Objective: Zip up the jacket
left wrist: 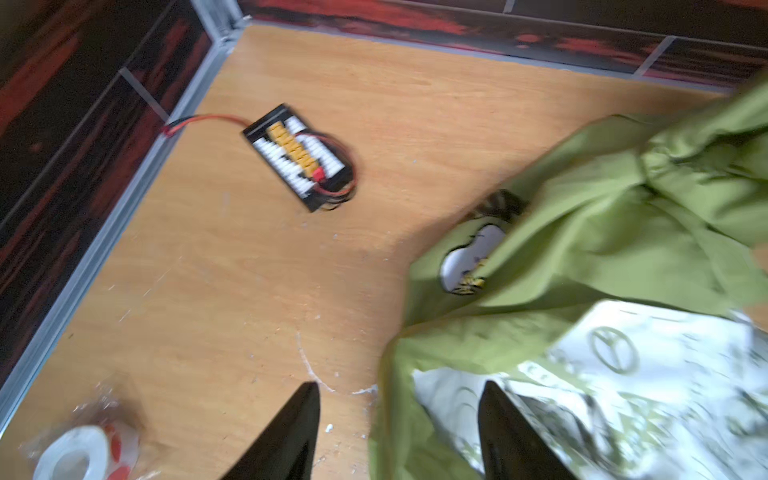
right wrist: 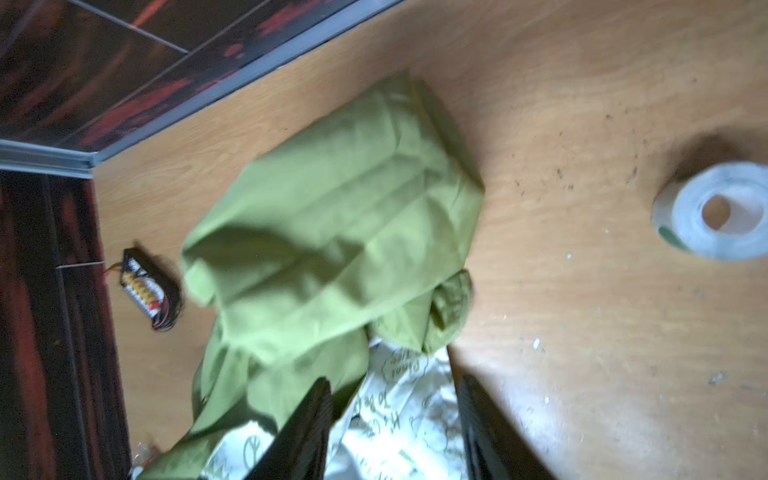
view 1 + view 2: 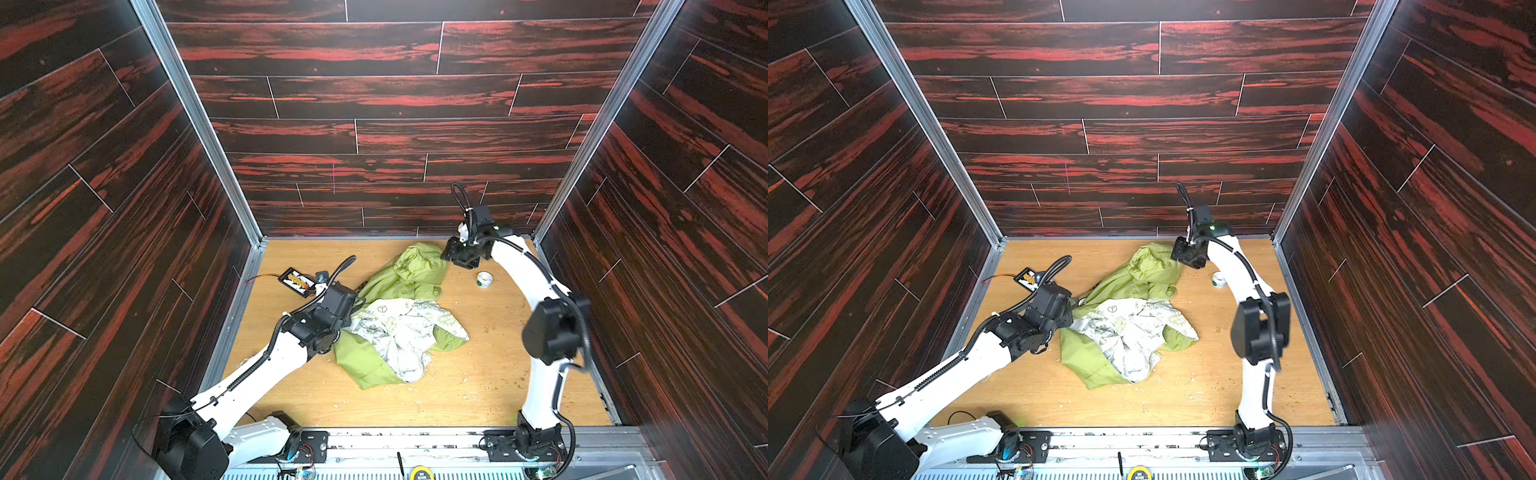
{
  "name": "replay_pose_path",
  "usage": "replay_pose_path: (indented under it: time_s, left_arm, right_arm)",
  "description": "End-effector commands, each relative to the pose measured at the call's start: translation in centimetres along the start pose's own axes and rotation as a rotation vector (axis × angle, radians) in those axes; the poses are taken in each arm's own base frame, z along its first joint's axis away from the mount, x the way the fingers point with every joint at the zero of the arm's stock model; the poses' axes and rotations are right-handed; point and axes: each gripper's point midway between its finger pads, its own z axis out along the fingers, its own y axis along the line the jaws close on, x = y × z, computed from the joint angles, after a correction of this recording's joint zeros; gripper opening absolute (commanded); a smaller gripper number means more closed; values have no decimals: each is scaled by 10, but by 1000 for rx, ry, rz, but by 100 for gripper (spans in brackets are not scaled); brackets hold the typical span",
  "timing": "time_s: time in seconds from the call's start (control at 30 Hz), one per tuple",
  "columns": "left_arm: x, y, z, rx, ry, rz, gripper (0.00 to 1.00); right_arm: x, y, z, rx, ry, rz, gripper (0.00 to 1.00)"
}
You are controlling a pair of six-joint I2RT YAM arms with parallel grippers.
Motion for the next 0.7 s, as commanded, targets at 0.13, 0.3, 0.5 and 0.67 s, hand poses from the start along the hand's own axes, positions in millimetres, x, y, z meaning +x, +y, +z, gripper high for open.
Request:
replay_pose_path:
  time_s: [0.13,0.3,0.5,0.67]
  left_arm:
    - [16,-126,-17,298,50,407,66]
    - [39,-174,15,329,134,590,67]
    - [45,-197,71,193,163,719,69]
    - [65,-204,100,151,240,803,69]
  right_arm:
    - [71,-18,31,-104,88,58,52]
    - [105,-30,52,-131,141,115,52]
    - [127,-40,70,-142,182,160,52]
    - [140,-41,82,-171,219,188,51]
